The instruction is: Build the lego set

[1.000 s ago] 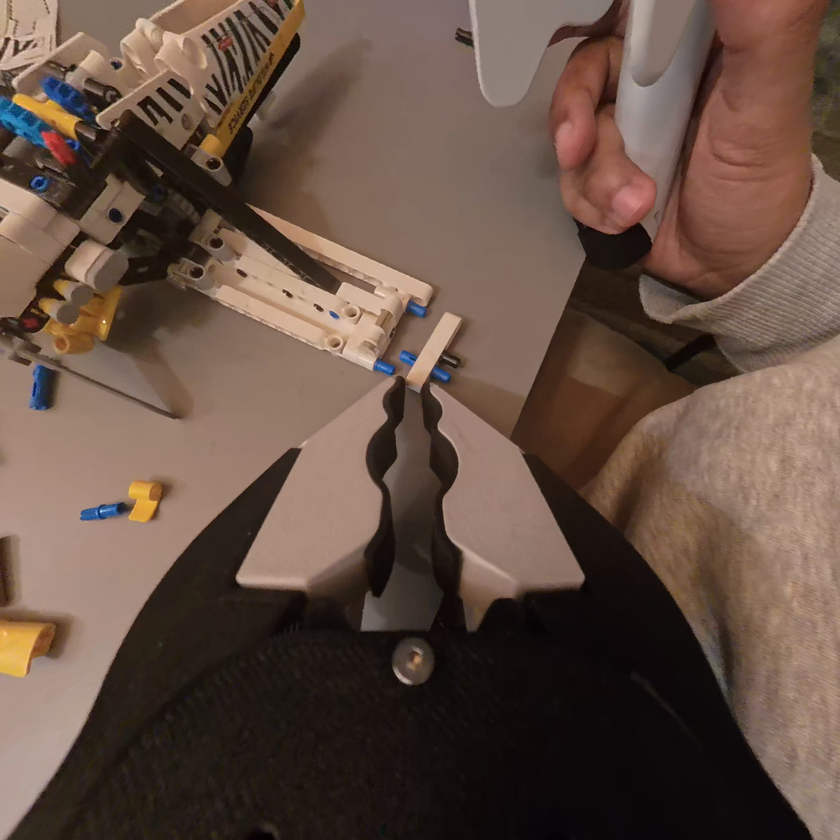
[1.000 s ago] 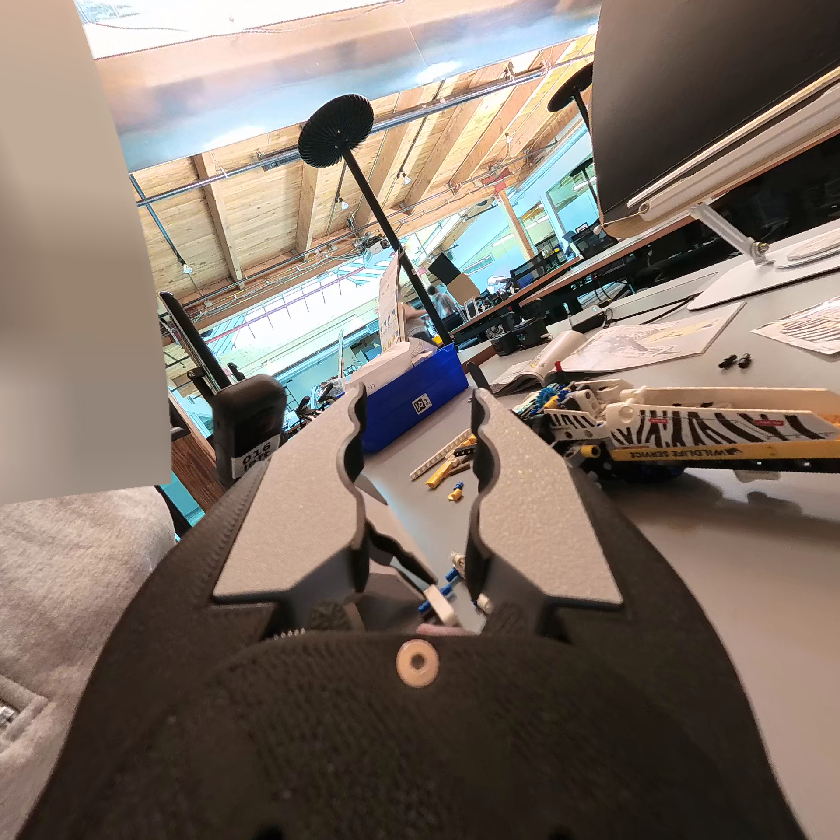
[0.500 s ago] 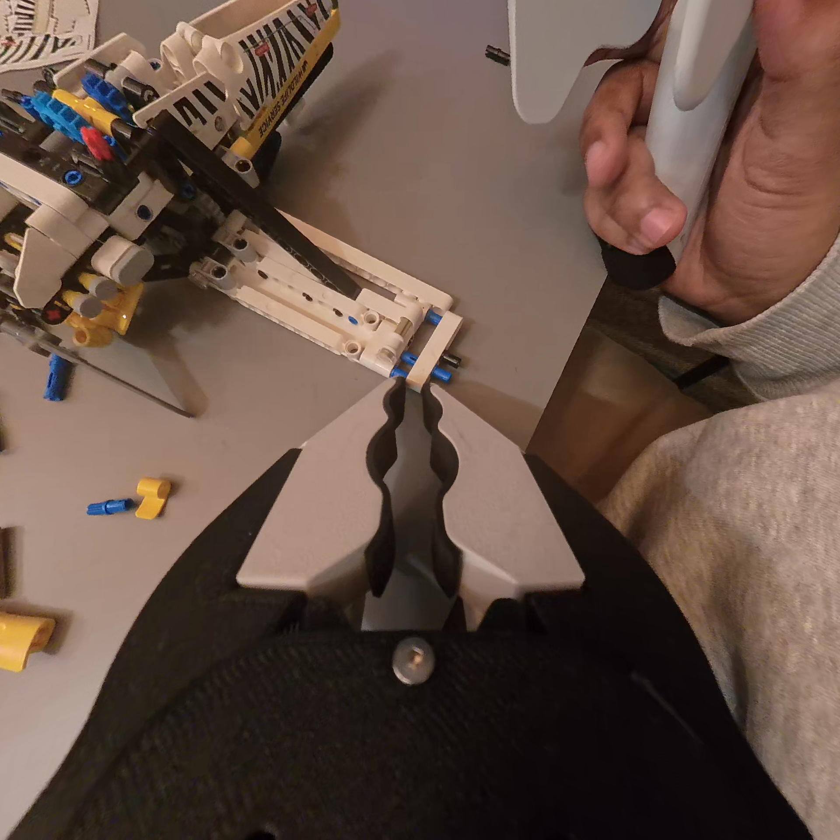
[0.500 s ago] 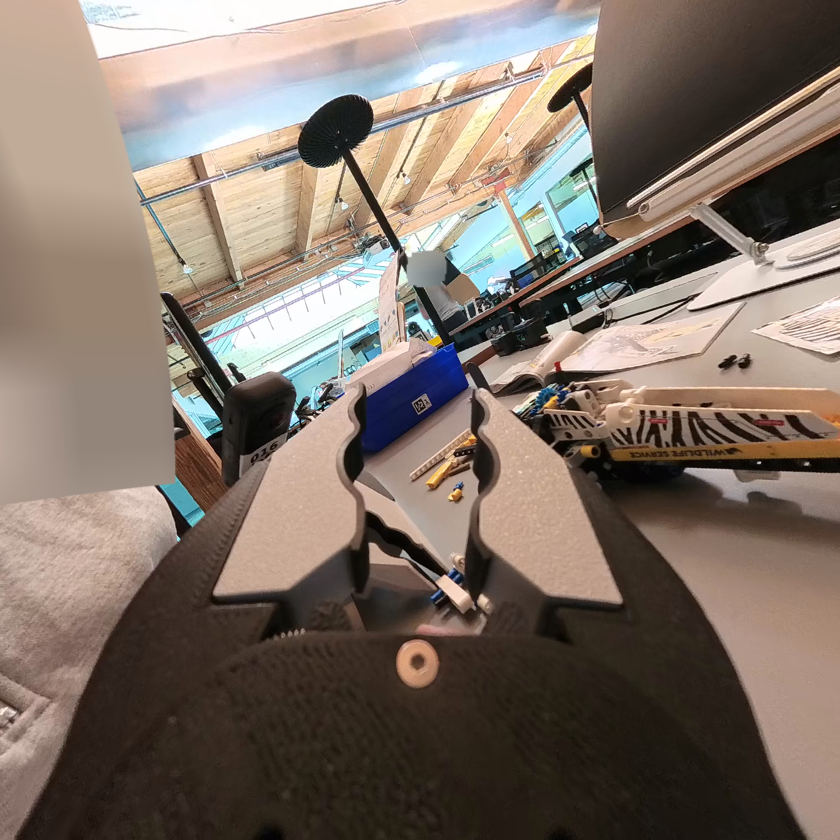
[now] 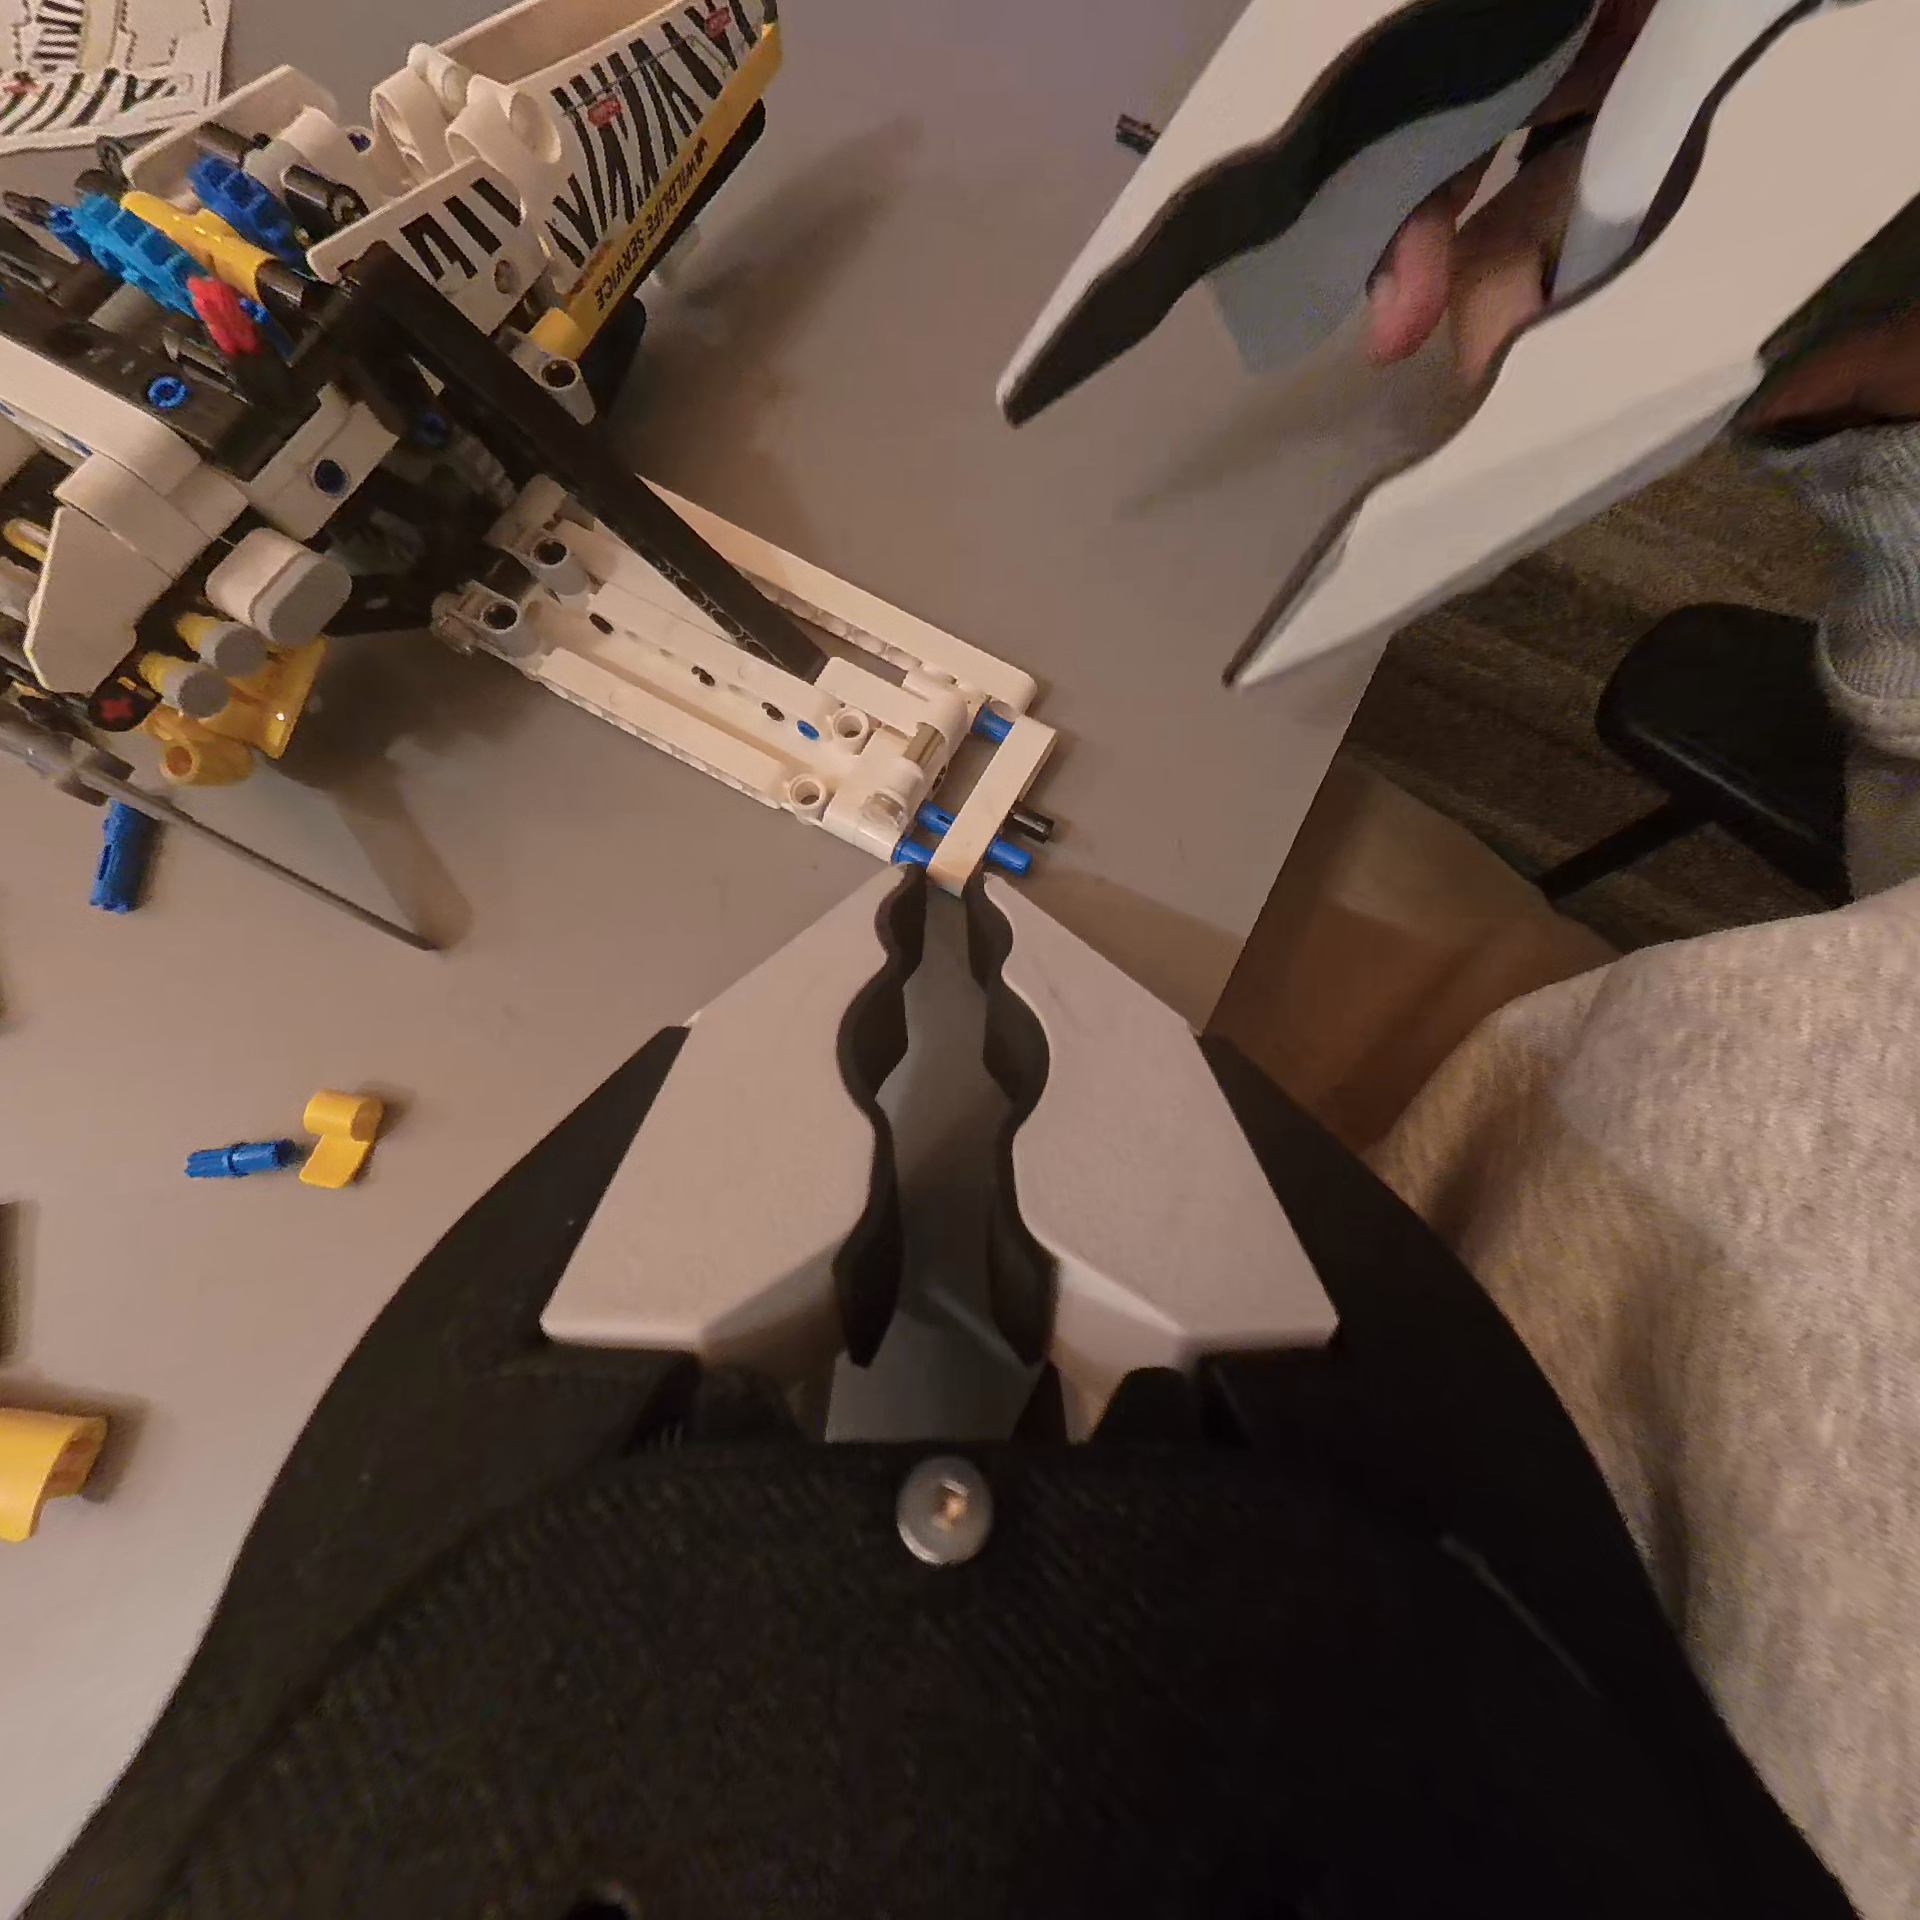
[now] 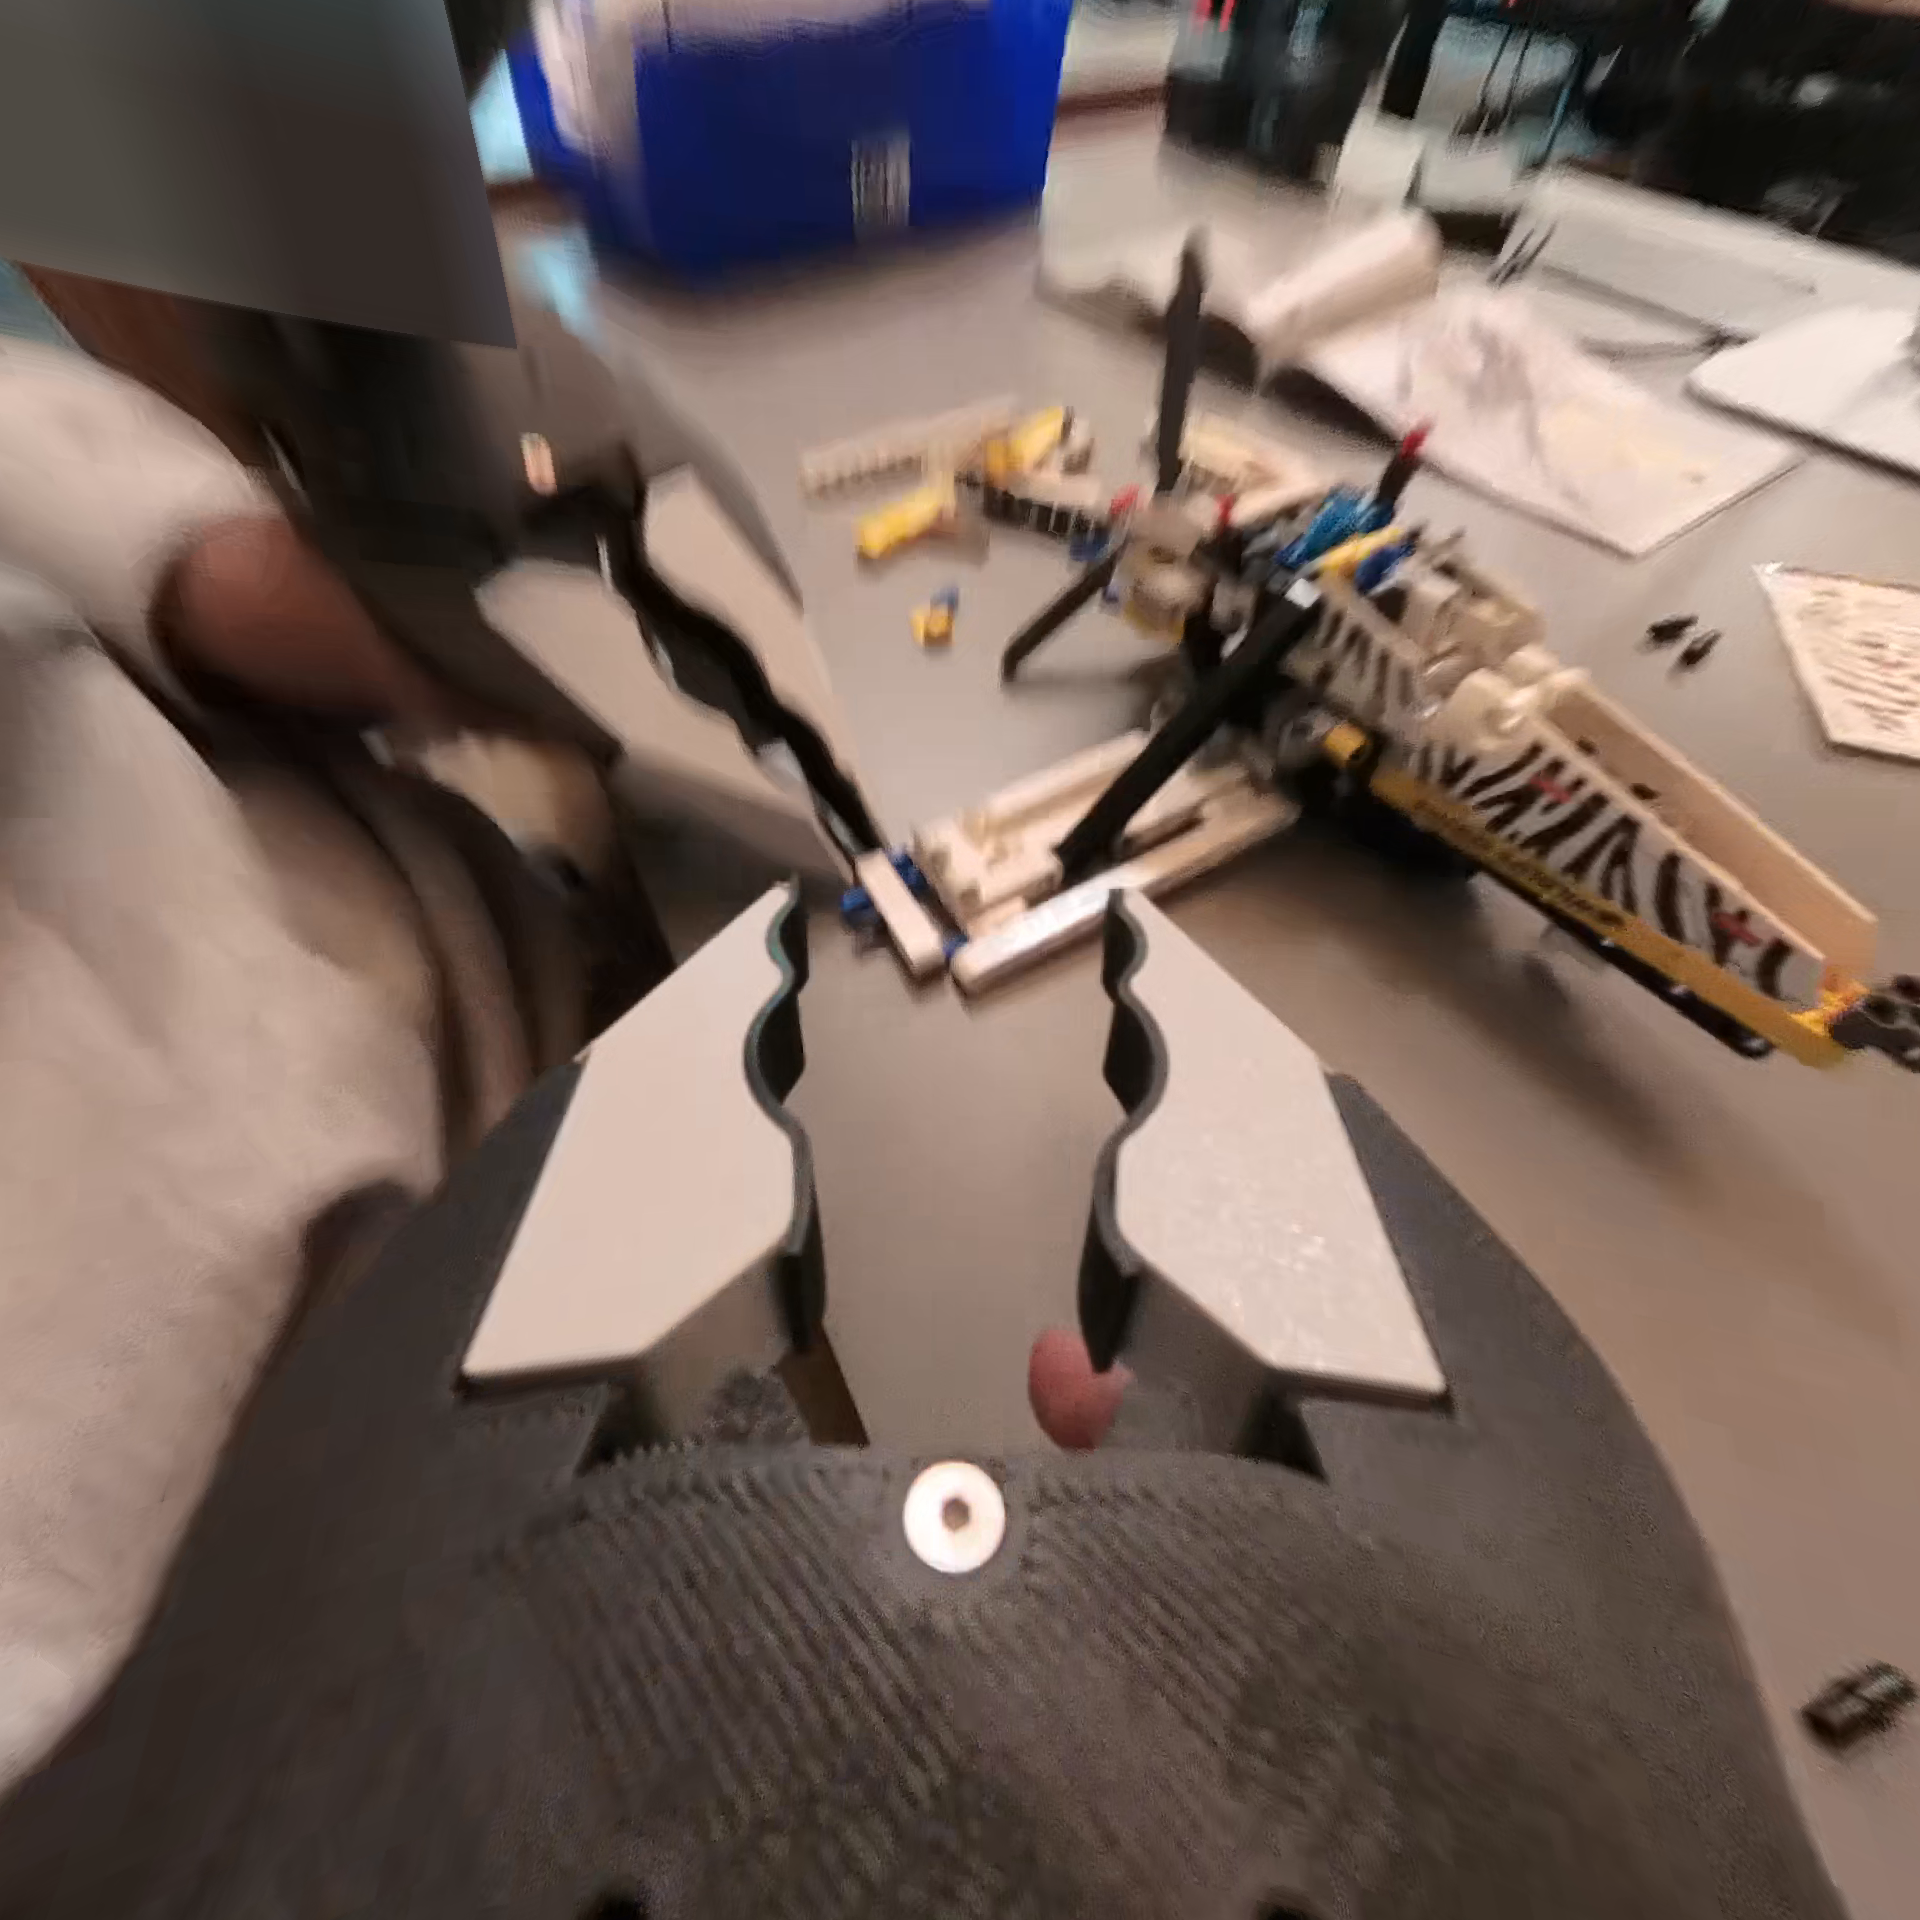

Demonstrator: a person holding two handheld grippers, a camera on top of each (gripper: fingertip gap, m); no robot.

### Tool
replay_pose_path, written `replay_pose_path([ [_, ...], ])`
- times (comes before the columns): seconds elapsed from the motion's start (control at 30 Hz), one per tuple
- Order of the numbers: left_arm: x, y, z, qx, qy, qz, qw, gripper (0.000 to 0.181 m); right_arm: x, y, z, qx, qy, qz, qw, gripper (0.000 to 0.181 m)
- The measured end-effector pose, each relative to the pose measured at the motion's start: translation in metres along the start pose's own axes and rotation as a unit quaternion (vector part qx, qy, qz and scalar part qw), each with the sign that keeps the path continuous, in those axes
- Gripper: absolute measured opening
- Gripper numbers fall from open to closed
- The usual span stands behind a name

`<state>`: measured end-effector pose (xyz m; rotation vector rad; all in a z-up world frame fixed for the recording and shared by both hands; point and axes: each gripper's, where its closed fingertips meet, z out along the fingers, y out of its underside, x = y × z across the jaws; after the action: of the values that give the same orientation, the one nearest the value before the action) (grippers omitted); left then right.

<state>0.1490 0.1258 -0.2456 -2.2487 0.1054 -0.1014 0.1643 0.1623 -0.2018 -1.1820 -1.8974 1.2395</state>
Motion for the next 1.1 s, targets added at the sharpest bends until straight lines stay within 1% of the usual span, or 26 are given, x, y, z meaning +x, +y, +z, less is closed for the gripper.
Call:
replay_pose_path([
  [0.17, 0.000, -0.001, 0.000, 0.002, 0.001, 0.000, 1.000, 0.006, -0.001, 0.016, 0.017, -0.081, -0.023, -0.009, 0.996, 0.067],
  [0.23, 0.000, -0.001, 0.000, 0.002, 0.001, 0.000, 1.000, 0.006, 0.003, 0.019, 0.020, -0.098, -0.018, -0.041, 0.994, 0.068],
  [0.3, 0.000, -0.001, 0.000, 0.003, 0.002, 0.000, 1.000, 0.006, 0.005, 0.022, 0.025, -0.111, -0.015, -0.079, 0.991, 0.064],
  [0.37, 0.000, -0.001, 0.001, 0.004, 0.003, -0.002, 1.000, 0.006, 0.007, 0.028, 0.030, -0.133, -0.023, -0.096, 0.986, 0.056],
  [0.43, 0.000, -0.001, 0.001, 0.004, 0.005, -0.003, 1.000, 0.008, 0.005, 0.030, 0.031, -0.140, -0.046, -0.088, 0.985, 0.051],
  [0.47, 0.001, -0.001, 0.001, 0.003, 0.007, -0.003, 1.000, 0.010, 0.006, 0.030, 0.031, -0.140, -0.051, -0.086, 0.985, 0.051],
  [0.57, 0.002, -0.001, 0.000, 0.002, 0.014, -0.002, 1.000, 0.015, 0.007, 0.032, 0.031, -0.146, -0.065, -0.077, 0.984, 0.040],
  [0.63, 0.001, -0.001, -0.001, 0.002, 0.013, -0.002, 1.000, 0.017, 0.006, 0.032, 0.031, -0.149, -0.075, -0.067, 0.984, 0.037],
  [0.73, -0.003, -0.003, -0.003, 0.004, 0.009, -0.004, 1.000, 0.021, 0.007, 0.032, 0.031, -0.150, -0.077, -0.066, 0.984, 0.037],
  [0.8, -0.004, -0.003, -0.003, 0.002, 0.012, -0.006, 1.000, 0.028, 0.007, 0.033, 0.031, -0.150, -0.077, -0.066, 0.984, 0.036],
  [0.9, -0.003, 0.000, 0.001, -0.018, 0.028, -0.019, 0.999, 0.037, 0.007, 0.034, 0.031, -0.150, -0.079, -0.066, 0.983, 0.036],
  [1.1, -0.003, -0.006, 0.005, -0.021, 0.055, -0.042, 0.997, 0.047, 0.008, 0.034, 0.031, -0.151, -0.081, -0.062, 0.983, 0.035],
])
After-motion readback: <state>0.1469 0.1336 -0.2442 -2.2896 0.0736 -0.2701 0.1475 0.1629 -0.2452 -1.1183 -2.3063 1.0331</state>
